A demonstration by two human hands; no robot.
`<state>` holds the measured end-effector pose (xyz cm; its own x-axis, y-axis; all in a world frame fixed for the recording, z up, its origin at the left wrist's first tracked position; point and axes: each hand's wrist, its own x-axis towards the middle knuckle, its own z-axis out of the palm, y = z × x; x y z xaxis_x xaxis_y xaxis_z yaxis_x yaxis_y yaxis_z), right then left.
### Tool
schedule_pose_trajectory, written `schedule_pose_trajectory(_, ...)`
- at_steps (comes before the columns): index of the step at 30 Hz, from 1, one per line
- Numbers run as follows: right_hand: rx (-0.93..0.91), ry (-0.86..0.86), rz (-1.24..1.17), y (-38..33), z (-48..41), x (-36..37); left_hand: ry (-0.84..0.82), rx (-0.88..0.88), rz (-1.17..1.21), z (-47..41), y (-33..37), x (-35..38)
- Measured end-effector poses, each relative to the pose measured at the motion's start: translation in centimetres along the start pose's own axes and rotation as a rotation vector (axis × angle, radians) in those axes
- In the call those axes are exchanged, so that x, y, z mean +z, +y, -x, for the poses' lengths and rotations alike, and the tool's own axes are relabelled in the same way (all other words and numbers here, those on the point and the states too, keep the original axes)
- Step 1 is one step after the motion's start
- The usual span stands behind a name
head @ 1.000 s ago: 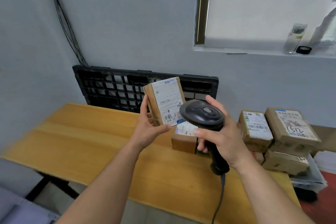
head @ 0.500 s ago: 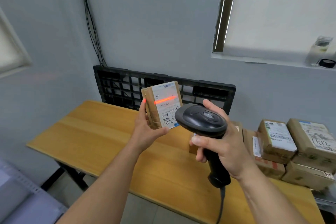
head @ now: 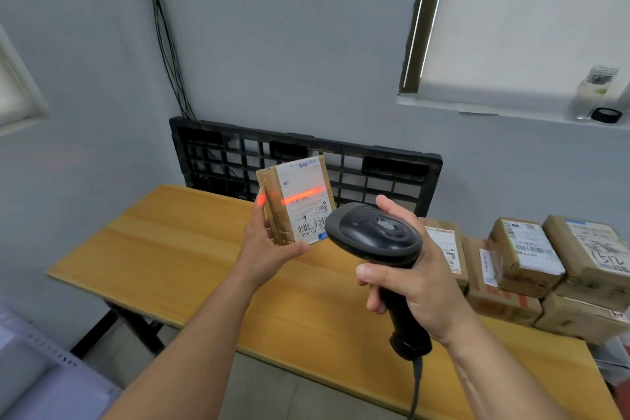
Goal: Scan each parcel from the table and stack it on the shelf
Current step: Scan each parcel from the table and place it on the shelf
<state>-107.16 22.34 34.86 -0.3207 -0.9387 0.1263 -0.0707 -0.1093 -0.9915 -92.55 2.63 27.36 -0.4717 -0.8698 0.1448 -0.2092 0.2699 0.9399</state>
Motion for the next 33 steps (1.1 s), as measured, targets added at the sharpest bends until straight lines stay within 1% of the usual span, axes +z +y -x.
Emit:
schedule_pose_trajectory(5, 0.014, 0.035, -0.002, 0.5, 0.6, 1.7, -0.001, 0.028, -0.001, 0.1, -1.1, -1.2)
schedule_pose_trajectory(9, 0.019, 0.049, -0.007, 0.7, 1.1, 3.1, -0.021, -0.003, 0.007, 0.4, -2.0, -2.3)
schedule_pose_trajectory(13, 0.031, 0.044, -0.024, 0.9, 1.8, 4.3, -0.001, -0.027, 0.007, 1.0, -2.3, -3.7)
schedule_pose_trajectory(24, 0.075, -0.097, -0.063, 1.5, 2.7, 6.9, 0.119, -0.051, 0.034, 3.8, -3.5, -8.0)
schedule_pose_trajectory(29, 0.098, -0.161, -0.08, 1.7, 3.4, 7.6, 0.187, -0.128, -0.011, 6.5, -3.0, -9.6)
schedule_pose_trajectory(33, 0.103, -0.202, -0.083, 1.8, 4.2, 7.8, 0.252, -0.149, -0.068, 8.6, -2.8, -10.5)
